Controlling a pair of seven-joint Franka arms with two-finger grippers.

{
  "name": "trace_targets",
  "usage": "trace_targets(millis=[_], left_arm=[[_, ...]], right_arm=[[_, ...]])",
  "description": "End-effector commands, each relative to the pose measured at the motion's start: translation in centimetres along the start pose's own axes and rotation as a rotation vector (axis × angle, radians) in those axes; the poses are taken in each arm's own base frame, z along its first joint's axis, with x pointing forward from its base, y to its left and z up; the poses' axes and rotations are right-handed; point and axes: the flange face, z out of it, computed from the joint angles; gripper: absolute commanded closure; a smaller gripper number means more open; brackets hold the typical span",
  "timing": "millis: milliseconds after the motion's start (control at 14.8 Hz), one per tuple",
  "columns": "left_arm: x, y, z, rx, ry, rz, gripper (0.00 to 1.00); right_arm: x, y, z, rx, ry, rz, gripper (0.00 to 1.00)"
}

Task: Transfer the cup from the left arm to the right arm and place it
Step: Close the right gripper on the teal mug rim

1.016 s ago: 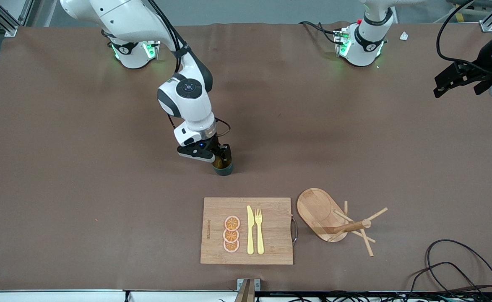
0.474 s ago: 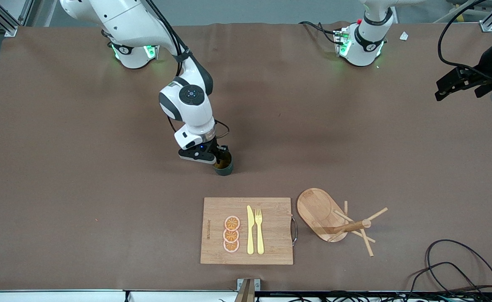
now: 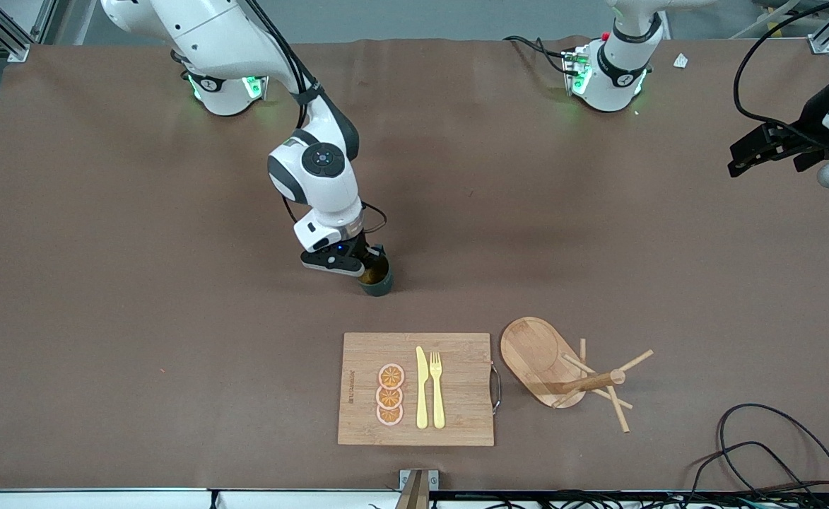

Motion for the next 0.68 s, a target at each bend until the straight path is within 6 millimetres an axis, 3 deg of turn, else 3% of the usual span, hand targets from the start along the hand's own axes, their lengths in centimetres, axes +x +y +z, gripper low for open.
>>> trace_targets(millis=[0, 203, 339, 474, 610], left_arm=[[0.3, -0.2, -0.2, -0.008, 0.005, -0.005, 0.00], [0.5, -0.1, 0.1, -0.010, 0.002, -0.005, 0.00], [0.5, -0.1, 0.1, -0.011, 0.002, -0.005, 0.00], [0.4, -0.2, 0.1, -0.010, 0.000, -0.006, 0.00], [0.4, -0.2, 0.1, -0.010, 0.000, -0.008, 0.00]], right_arm=[[0.4, -0.2, 0.0, -0.004, 0.005, -0.003, 0.98], [0.5, -0.2, -0.1, -0.003, 0.004, 0.002, 0.99], [1.4, 0.9, -0.1, -0.021, 0.000, 0.011, 1.00], [2.5, 2.2, -1.3, -0.083, -0.028, -0.050, 1.00], [4.5, 4.1, -3.7, -0.122, -0.044, -0.137, 1.00]])
